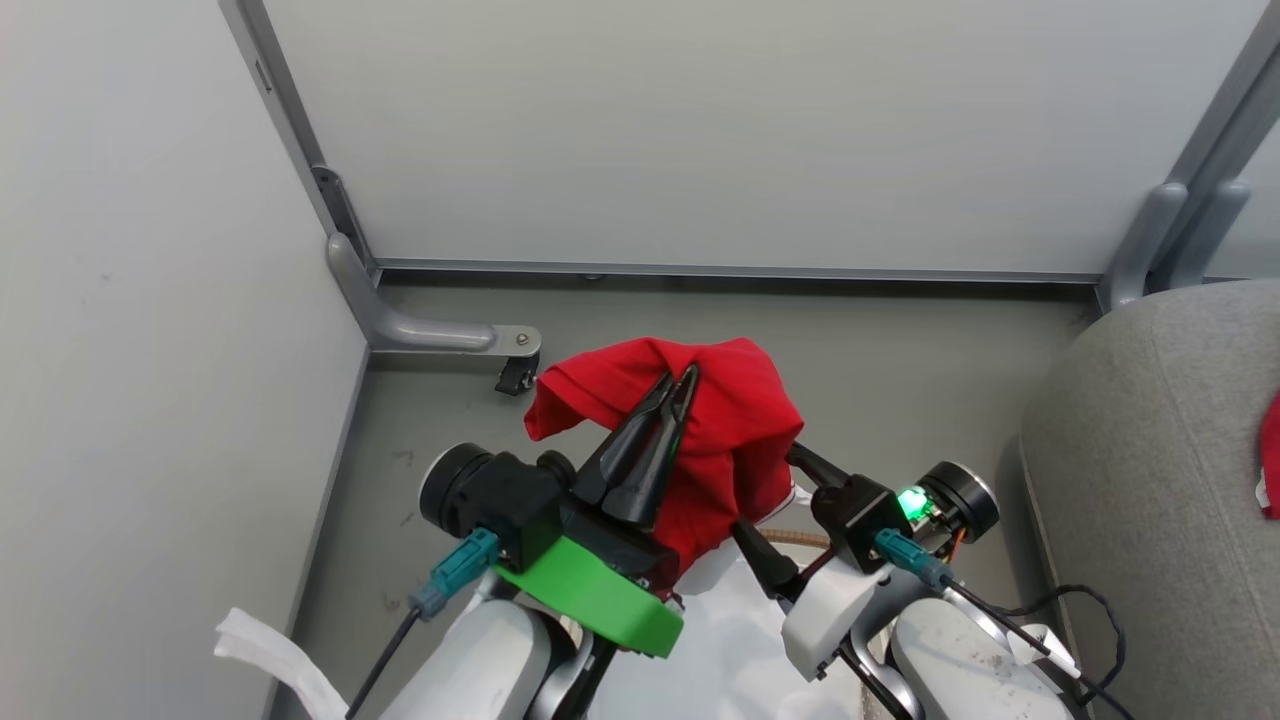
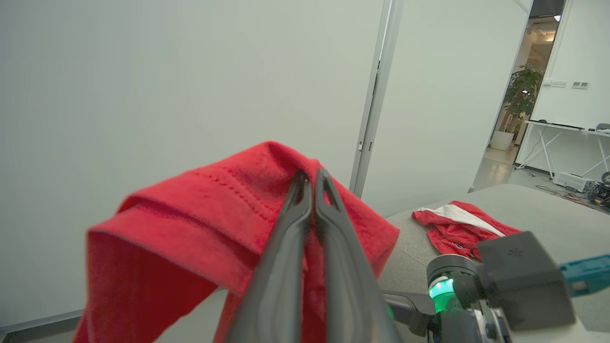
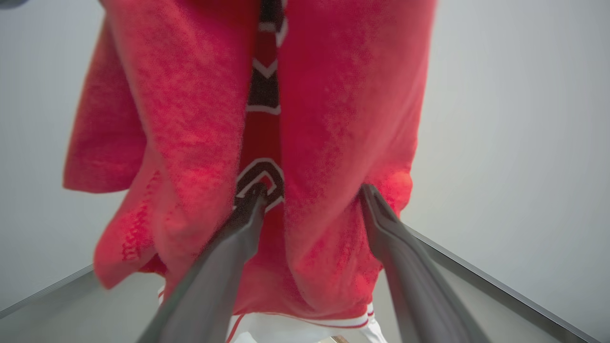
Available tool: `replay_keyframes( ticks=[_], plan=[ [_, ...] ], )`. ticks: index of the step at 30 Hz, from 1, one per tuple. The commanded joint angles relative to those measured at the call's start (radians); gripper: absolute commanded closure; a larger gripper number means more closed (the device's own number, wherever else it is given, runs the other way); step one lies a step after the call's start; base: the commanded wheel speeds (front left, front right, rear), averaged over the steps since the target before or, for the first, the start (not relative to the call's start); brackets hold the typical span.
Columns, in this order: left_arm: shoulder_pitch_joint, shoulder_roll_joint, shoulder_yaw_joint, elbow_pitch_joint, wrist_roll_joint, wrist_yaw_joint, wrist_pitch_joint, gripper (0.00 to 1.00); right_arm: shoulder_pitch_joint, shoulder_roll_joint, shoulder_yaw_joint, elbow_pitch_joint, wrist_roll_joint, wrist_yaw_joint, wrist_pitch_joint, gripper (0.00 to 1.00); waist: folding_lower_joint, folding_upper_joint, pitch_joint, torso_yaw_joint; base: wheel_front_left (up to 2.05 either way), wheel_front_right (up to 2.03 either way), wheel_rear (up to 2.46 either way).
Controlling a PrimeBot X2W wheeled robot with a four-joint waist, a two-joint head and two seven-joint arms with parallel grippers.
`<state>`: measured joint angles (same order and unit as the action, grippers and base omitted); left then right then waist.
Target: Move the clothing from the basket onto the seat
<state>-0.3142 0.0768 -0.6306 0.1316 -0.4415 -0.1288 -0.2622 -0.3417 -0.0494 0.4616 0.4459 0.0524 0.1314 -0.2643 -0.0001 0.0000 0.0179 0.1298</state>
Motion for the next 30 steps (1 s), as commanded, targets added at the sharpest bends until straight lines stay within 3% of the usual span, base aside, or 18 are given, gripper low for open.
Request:
replay_keyframes(
  ticks=[1, 3, 4, 6, 8, 10, 18, 30],
  plan=[
    [-0.017, -0.002, -0.008, -0.003, -0.012, -0.003, -0.004, 1.00, -0.015, -0.004, 0.009, 0.013, 0.003, -0.001, 0.000, 0.00, 0.0001, 0.0000, 0.003, 0.021, 0.00, 0.00, 0.00],
    [-0.023, -0.004, -0.023, -0.002, -0.022, -0.003, -0.004, 1.00, -0.024, -0.004, 0.016, 0.035, 0.017, -0.001, 0.000, 0.00, 0.0001, 0.0000, 0.004, 0.034, 0.00, 0.00, 0.00],
    [-0.025, -0.005, -0.030, -0.001, -0.023, -0.003, -0.004, 1.00, -0.029, -0.003, 0.021, 0.044, 0.020, -0.001, 0.000, 0.12, 0.0001, 0.0000, 0.005, 0.041, 0.00, 0.00, 0.00],
    [-0.028, -0.006, -0.037, 0.000, -0.025, -0.003, -0.004, 1.00, -0.035, -0.003, 0.041, 0.065, 0.030, -0.001, 0.000, 0.45, 0.0001, 0.0000, 0.007, 0.050, 0.00, 0.00, 0.00],
    [-0.031, -0.006, -0.040, 0.002, -0.027, -0.003, -0.004, 1.00, -0.044, -0.004, 0.070, 0.086, 0.041, -0.001, 0.000, 0.63, 0.0001, 0.0000, 0.009, 0.057, 0.00, 0.00, 0.00],
    [-0.032, -0.007, -0.041, 0.004, -0.031, -0.003, -0.004, 1.00, -0.048, -0.004, 0.103, 0.105, 0.064, -0.001, 0.000, 1.00, 0.0001, 0.0000, 0.011, 0.061, 0.00, 0.00, 0.00],
    [-0.030, -0.013, -0.027, 0.009, -0.031, -0.003, -0.004, 1.00, -0.047, -0.004, 0.163, 0.148, 0.143, -0.001, 0.000, 1.00, 0.0001, 0.0000, 0.021, 0.059, 0.00, 0.00, 0.00],
    [-0.010, -0.014, -0.003, 0.012, -0.015, -0.003, -0.004, 1.00, -0.045, -0.004, 0.143, 0.118, 0.162, -0.001, 0.000, 1.00, 0.0001, 0.0000, 0.029, 0.020, 0.00, 0.00, 0.00]
  ],
)
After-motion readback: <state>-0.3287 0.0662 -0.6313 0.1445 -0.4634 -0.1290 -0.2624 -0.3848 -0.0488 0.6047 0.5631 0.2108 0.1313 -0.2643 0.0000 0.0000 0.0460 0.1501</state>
